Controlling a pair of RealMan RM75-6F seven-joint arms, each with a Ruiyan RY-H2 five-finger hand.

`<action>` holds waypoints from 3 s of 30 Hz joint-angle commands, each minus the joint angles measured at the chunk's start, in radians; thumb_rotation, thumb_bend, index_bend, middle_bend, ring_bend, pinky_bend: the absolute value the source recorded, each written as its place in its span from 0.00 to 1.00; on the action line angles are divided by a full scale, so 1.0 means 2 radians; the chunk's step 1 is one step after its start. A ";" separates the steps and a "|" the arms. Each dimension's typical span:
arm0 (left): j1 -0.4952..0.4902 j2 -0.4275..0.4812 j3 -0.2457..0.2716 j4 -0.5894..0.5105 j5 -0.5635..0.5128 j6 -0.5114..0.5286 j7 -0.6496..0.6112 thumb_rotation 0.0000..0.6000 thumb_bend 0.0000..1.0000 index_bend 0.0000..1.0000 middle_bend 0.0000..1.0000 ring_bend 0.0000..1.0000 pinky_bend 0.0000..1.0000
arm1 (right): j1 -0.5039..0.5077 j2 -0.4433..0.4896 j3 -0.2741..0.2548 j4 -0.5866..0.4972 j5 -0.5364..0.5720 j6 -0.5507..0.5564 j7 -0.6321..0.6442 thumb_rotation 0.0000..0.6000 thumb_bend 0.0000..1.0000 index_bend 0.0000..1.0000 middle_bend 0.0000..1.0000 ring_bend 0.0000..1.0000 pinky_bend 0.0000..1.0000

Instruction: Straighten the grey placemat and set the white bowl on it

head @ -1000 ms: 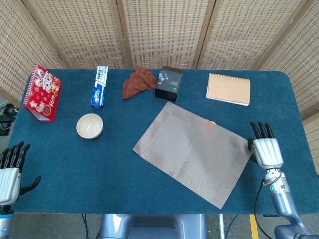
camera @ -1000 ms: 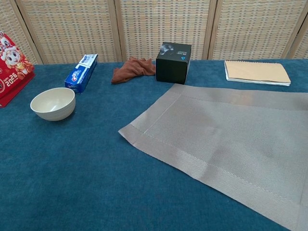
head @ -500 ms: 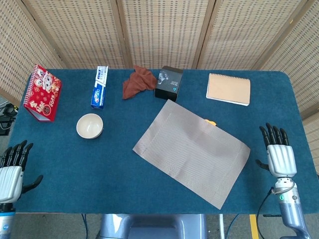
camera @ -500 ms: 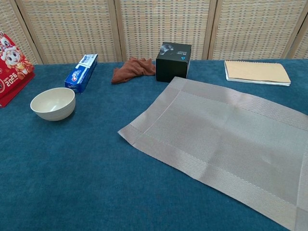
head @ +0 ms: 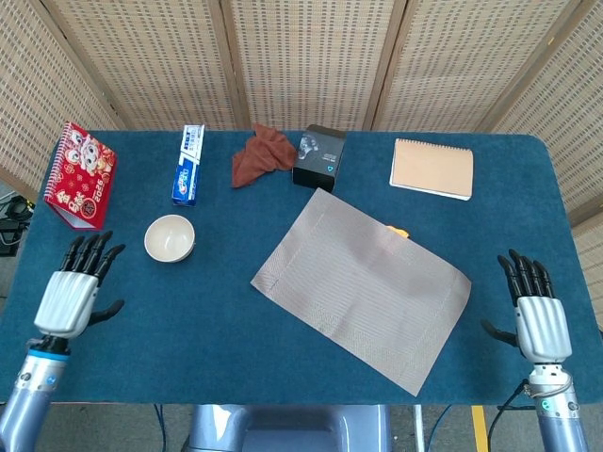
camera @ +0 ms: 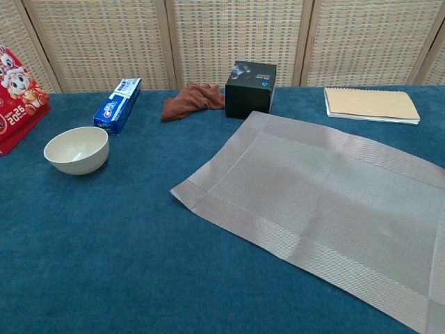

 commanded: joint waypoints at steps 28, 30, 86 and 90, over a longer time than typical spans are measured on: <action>-0.213 -0.228 -0.034 0.186 -0.073 -0.200 0.149 1.00 0.13 0.32 0.00 0.00 0.00 | -0.008 0.036 0.018 -0.023 0.003 -0.009 0.076 1.00 0.19 0.07 0.00 0.00 0.00; -0.222 -0.244 -0.037 0.197 -0.080 -0.203 0.156 1.00 0.13 0.32 0.00 0.00 0.00 | -0.008 0.039 0.019 -0.024 0.004 -0.011 0.082 1.00 0.19 0.07 0.00 0.00 0.00; -0.239 -0.300 0.006 0.239 -0.099 -0.140 0.166 1.00 0.55 0.63 0.00 0.00 0.00 | -0.013 0.060 0.023 -0.043 -0.006 -0.014 0.121 1.00 0.18 0.08 0.00 0.00 0.00; -0.213 -0.262 0.026 0.197 -0.084 -0.110 0.164 1.00 0.55 0.63 0.00 0.00 0.00 | -0.013 0.058 0.021 -0.044 -0.009 -0.013 0.114 1.00 0.18 0.08 0.00 0.00 0.00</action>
